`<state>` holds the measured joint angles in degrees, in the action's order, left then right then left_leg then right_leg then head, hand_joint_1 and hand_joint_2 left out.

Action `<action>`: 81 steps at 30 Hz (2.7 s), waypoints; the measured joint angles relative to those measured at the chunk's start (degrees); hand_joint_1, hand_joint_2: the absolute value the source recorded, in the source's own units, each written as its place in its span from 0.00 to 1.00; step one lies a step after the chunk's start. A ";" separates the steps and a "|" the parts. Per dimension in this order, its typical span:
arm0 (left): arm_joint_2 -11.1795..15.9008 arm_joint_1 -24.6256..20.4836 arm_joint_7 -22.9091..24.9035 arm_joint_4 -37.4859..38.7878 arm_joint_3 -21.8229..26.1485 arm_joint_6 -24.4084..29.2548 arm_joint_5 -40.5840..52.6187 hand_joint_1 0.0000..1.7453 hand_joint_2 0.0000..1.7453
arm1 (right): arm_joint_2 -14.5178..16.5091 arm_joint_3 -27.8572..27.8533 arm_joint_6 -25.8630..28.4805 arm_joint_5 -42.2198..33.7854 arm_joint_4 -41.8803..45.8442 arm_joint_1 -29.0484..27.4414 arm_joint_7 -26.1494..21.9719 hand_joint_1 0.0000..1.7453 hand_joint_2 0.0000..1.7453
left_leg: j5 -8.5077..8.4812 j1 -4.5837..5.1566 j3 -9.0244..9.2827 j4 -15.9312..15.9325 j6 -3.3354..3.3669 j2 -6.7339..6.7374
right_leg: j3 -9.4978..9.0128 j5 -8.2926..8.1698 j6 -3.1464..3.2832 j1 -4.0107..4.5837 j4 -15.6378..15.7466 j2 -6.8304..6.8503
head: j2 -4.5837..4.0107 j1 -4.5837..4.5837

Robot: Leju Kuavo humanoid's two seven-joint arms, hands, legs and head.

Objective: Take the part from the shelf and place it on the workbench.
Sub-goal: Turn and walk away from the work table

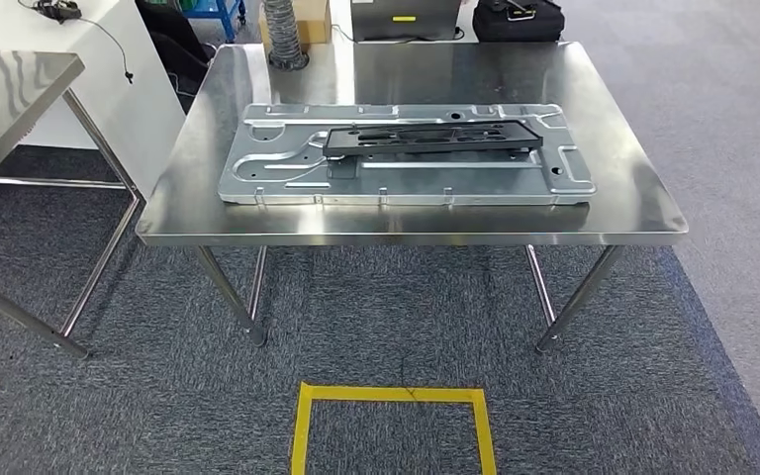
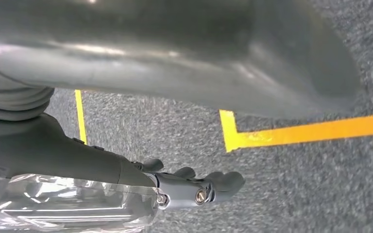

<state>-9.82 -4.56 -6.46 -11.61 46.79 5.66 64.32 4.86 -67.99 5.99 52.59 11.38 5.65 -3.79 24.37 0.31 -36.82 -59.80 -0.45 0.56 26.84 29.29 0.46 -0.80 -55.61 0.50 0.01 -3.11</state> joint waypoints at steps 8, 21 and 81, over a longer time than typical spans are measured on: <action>0.06 0.11 0.13 0.00 -0.04 -0.02 0.18 0.00 0.00 | 0.13 0.03 -0.19 0.00 -0.02 -0.07 0.03 0.00 0.00 | 10.11 -0.80 -2.75 -14.06 -1.26 -0.10 | 4.00 -3.05 0.16 -0.06 -0.20 0.18 | -0.01 0.00; -0.01 -1.20 0.72 0.00 -1.75 -0.21 1.94 0.00 0.00 | 1.22 0.59 -0.44 1.29 -0.06 -0.44 1.54 0.00 0.00 | 2.23 -0.15 7.22 4.09 2.73 0.20 | 13.00 4.87 -3.39 -0.68 -16.72 -0.11 | -0.01 0.01; -0.34 -1.59 3.63 0.00 -1.89 -0.11 4.63 0.00 1.00 | 2.25 4.16 -3.36 6.05 -0.07 -0.12 3.27 0.00 1.00 | 4.20 -0.28 10.38 5.98 2.73 0.28 | 12.83 2.33 -2.18 0.31 -13.73 -0.30 | -0.01 0.01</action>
<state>-10.16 -6.14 -2.83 -11.61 44.90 5.55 68.96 7.10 -63.83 2.63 58.64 11.32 5.52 -0.51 28.57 0.03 -26.44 -53.82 2.28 0.84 39.67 31.62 -1.71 -0.49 -69.33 0.21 0.00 -3.10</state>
